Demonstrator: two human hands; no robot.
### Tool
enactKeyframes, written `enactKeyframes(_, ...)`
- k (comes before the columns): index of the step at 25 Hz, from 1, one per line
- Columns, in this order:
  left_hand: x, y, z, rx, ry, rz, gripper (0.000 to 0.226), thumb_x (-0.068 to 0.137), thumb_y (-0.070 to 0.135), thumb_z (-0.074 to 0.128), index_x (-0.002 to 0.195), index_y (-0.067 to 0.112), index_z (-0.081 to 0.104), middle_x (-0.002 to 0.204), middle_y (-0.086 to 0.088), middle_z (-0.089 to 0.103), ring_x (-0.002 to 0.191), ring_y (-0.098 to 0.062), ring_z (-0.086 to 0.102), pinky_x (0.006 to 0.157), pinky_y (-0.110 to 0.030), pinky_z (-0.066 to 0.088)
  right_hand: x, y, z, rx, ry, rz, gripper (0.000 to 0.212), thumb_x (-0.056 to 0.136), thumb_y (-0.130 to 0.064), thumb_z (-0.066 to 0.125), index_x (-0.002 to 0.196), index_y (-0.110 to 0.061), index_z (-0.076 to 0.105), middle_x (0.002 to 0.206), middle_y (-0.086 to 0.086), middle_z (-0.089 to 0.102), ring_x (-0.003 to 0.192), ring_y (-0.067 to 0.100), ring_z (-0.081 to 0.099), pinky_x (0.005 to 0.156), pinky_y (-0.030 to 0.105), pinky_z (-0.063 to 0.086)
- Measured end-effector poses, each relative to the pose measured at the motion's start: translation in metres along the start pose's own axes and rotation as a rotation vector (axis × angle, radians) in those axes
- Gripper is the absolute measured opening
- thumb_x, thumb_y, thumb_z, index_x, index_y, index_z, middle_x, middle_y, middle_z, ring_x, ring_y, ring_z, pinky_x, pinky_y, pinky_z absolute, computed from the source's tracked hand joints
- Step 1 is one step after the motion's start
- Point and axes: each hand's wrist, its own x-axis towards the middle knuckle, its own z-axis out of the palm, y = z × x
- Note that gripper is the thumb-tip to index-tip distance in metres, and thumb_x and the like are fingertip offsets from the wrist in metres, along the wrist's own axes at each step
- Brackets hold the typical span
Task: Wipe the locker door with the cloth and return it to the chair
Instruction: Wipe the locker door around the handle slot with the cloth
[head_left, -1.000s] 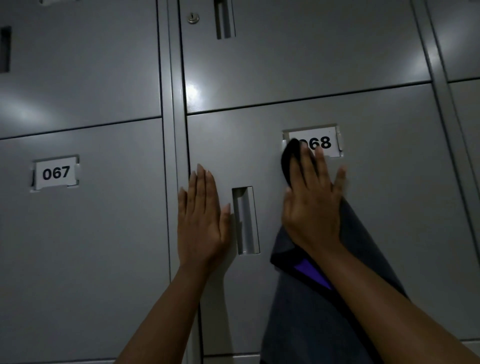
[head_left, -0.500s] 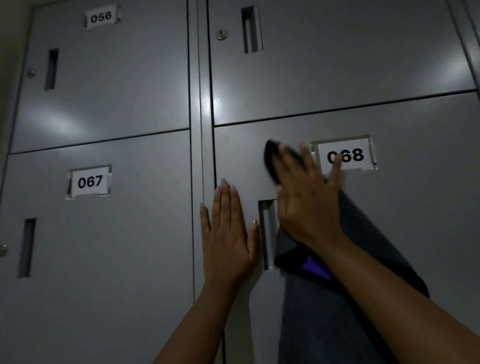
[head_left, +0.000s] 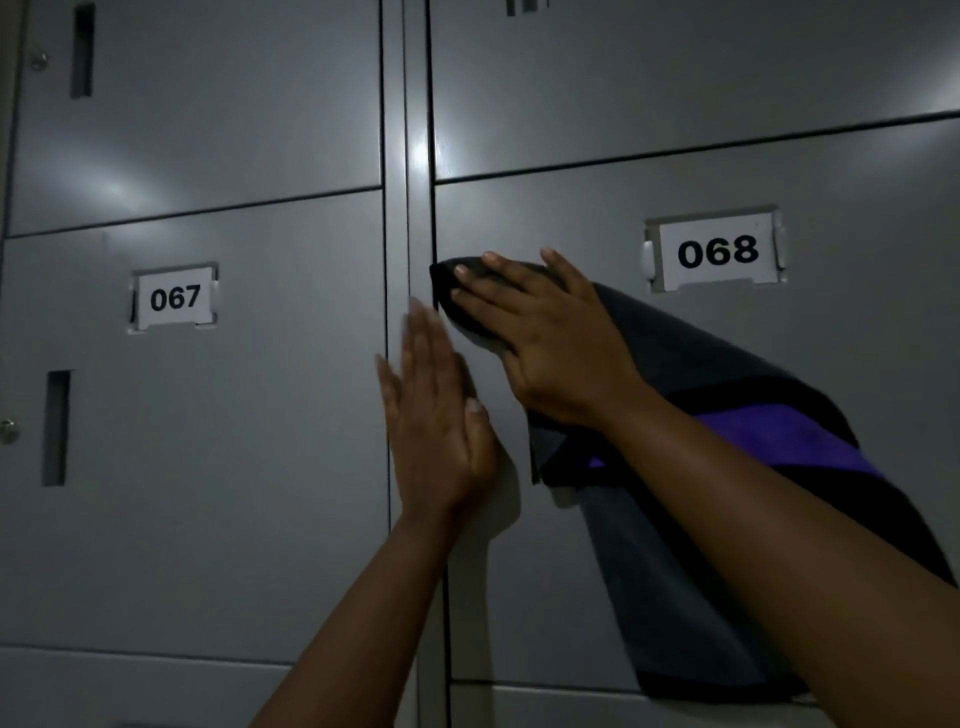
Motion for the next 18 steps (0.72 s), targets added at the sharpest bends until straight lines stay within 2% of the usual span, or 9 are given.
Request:
enactKeyframes(3,0.0,-0.005,-0.005,-0.151,0.093,-0.132,0.065,0.088,0.031,0.019,0.143,-0.003,0.012,0.153,-0.016,0.007,0.142,-0.016,0.003,0.115,-0.034,-0.011,-0.044,-0.029,0.006,0.005,-0.038,0.013,0.057,0.079,-0.019,0.041,0.136,-0.017,0.041,0.146,0.002,0.039,0.137,0.019,0.028,0.111,0.046,0.008)
enactKeyframes(5,0.003,-0.008,-0.007,-0.258,0.048,-0.164,0.071,0.091,0.046,0.016,0.143,-0.002,0.013,0.153,-0.021,0.01,0.142,-0.017,0.003,0.113,-0.03,-0.013,-0.074,-0.049,0.012,0.006,-0.104,-0.049,0.054,0.079,-0.021,0.043,0.133,-0.016,0.045,0.145,0.002,0.04,0.138,0.02,0.025,0.112,0.047,0.009)
enactKeyframes(6,0.004,-0.009,-0.008,-0.27,0.008,-0.17,0.07,0.091,0.047,0.017,0.143,0.0,0.013,0.154,-0.02,0.01,0.142,-0.018,0.003,0.113,-0.031,-0.014,-0.088,-0.058,0.014,0.007,-0.135,-0.086,0.051,0.078,-0.021,0.046,0.128,-0.017,0.05,0.142,0.002,0.045,0.137,0.021,0.026,0.112,0.047,0.01)
enactKeyframes(9,0.003,-0.013,-0.011,-0.091,-0.078,-0.127,0.063,0.091,0.035,0.024,0.144,0.006,0.01,0.155,-0.019,0.006,0.143,-0.023,-0.001,0.113,-0.04,-0.013,-0.124,-0.078,0.021,0.02,-0.224,-0.179,0.046,0.079,-0.02,0.041,0.123,-0.019,0.056,0.133,-0.001,0.056,0.134,0.022,0.035,0.11,0.046,0.014)
enactKeyframes(13,0.001,-0.016,-0.012,0.188,-0.131,-0.069,0.073,0.092,0.053,0.025,0.145,0.005,0.01,0.155,-0.021,0.005,0.143,-0.027,-0.002,0.112,-0.037,-0.018,-0.158,-0.09,0.022,0.01,-0.34,-0.438,0.045,0.083,-0.026,0.036,0.123,-0.025,0.056,0.134,-0.006,0.054,0.133,0.019,0.036,0.111,0.043,0.009)
enactKeyframes(16,-0.003,-0.012,-0.011,0.235,-0.114,-0.098,0.071,0.093,0.051,0.022,0.145,0.003,0.011,0.155,-0.021,0.005,0.142,-0.026,-0.002,0.111,-0.035,-0.019,-0.168,-0.078,0.014,0.038,-0.404,-0.632,0.038,0.085,-0.032,0.044,0.121,-0.031,0.056,0.134,-0.014,0.053,0.132,0.014,0.038,0.11,0.043,0.001)
enactKeyframes(18,-0.004,-0.009,-0.007,0.234,-0.107,-0.096,0.066,0.096,0.044,0.021,0.145,0.003,0.009,0.155,-0.02,0.004,0.143,-0.024,-0.003,0.112,-0.034,-0.018,-0.173,-0.062,0.006,0.049,-0.404,-0.645,0.038,0.086,-0.036,0.047,0.123,-0.034,0.054,0.135,-0.018,0.051,0.131,0.011,0.038,0.11,0.045,0.005)
